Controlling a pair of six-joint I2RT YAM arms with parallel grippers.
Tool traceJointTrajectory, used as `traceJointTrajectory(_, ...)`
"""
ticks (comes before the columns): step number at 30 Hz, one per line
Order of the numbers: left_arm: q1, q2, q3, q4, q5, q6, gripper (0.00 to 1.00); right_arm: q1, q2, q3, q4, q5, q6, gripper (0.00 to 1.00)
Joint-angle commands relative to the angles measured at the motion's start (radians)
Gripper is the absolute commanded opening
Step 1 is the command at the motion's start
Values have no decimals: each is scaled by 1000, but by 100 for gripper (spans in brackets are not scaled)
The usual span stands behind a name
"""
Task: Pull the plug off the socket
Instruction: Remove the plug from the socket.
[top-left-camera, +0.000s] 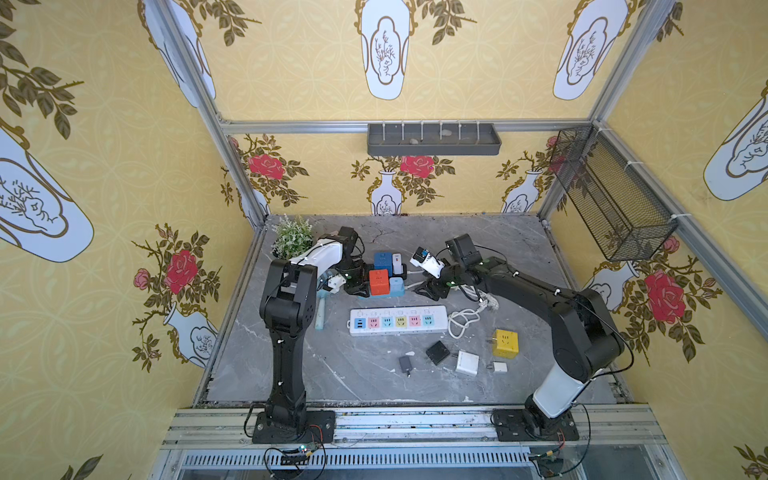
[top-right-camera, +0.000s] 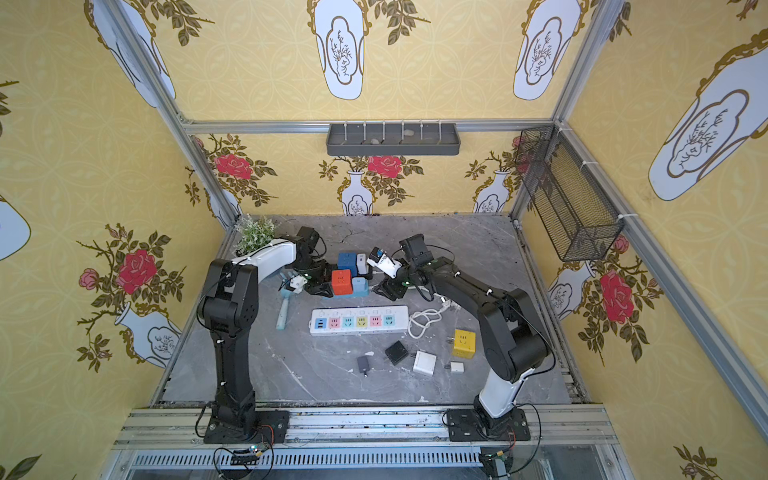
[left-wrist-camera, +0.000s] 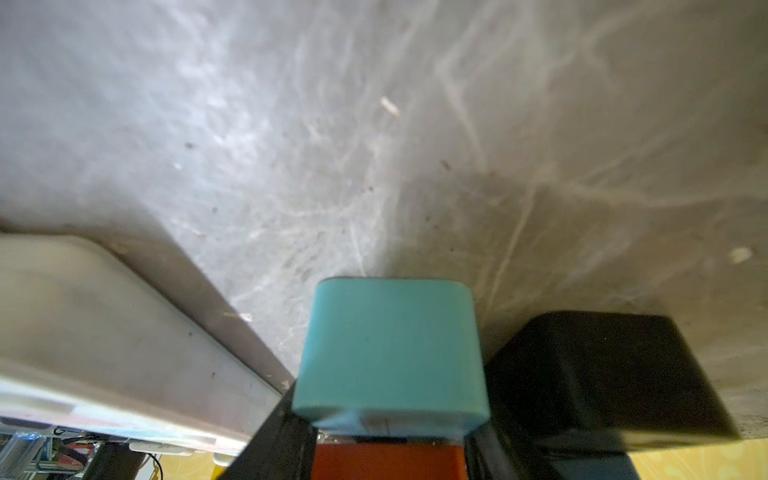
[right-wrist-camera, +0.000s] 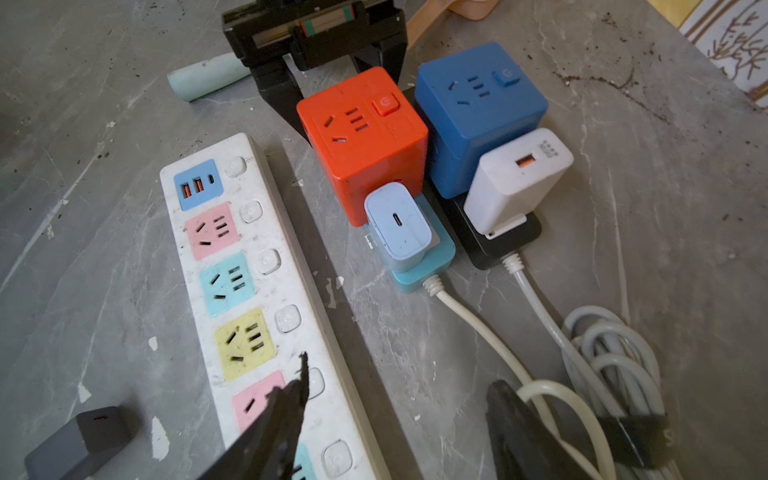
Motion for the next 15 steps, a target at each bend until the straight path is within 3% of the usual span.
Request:
traceJointTrajectory(1, 4, 23, -17, -126, -133, 47, 4, 4, 25, 23, 29, -18, -57, 72)
traceJointTrajectory(15, 4, 28, -22, -136, -117, 88, 3, 49, 165, 102, 57, 1, -99, 71)
